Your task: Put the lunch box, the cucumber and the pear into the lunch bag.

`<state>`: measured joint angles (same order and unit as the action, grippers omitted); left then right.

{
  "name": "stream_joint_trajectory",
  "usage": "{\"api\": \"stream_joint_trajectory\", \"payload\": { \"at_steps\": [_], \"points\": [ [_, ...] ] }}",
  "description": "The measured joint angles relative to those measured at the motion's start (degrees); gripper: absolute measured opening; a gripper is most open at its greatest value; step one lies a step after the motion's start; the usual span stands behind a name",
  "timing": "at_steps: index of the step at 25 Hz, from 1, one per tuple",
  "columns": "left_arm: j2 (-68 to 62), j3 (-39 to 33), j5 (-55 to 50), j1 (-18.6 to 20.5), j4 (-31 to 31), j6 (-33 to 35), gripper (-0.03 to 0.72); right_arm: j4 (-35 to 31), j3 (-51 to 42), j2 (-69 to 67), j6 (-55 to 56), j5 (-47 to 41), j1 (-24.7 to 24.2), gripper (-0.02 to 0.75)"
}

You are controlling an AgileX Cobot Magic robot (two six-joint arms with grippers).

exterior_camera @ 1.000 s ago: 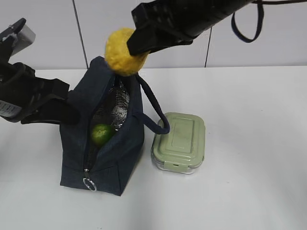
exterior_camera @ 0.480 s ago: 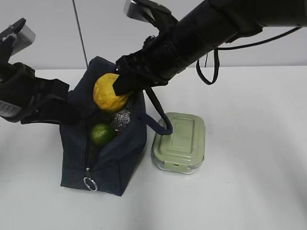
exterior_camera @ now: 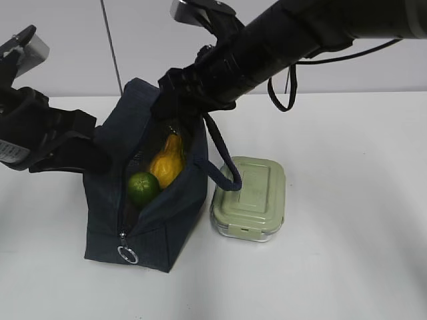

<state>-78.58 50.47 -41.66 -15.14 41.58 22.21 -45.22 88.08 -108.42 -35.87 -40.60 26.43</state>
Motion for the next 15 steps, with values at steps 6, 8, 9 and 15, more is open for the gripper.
{"api": "stream_joint_trajectory", "payload": {
  "at_steps": [6,8,9,15],
  "points": [
    [0.0,0.0,0.0,0.0,0.0,0.0,0.002,2.5,5.1,0.4,0.1,-1.5,0.0,0.499],
    [0.0,0.0,0.0,0.0,0.0,0.0,0.002,7.2,6.0,2.0,3.4,-2.1,0.0,0.499],
    [0.0,0.0,0.0,0.0,0.0,0.0,0.002,10.2,6.1,2.7,5.4,-2.3,0.0,0.499],
    [0.0,0.0,-0.1,0.0,0.0,0.0,0.002,34.0,6.6,6.9,24.7,-10.8,0.0,0.499]
  ]
}}
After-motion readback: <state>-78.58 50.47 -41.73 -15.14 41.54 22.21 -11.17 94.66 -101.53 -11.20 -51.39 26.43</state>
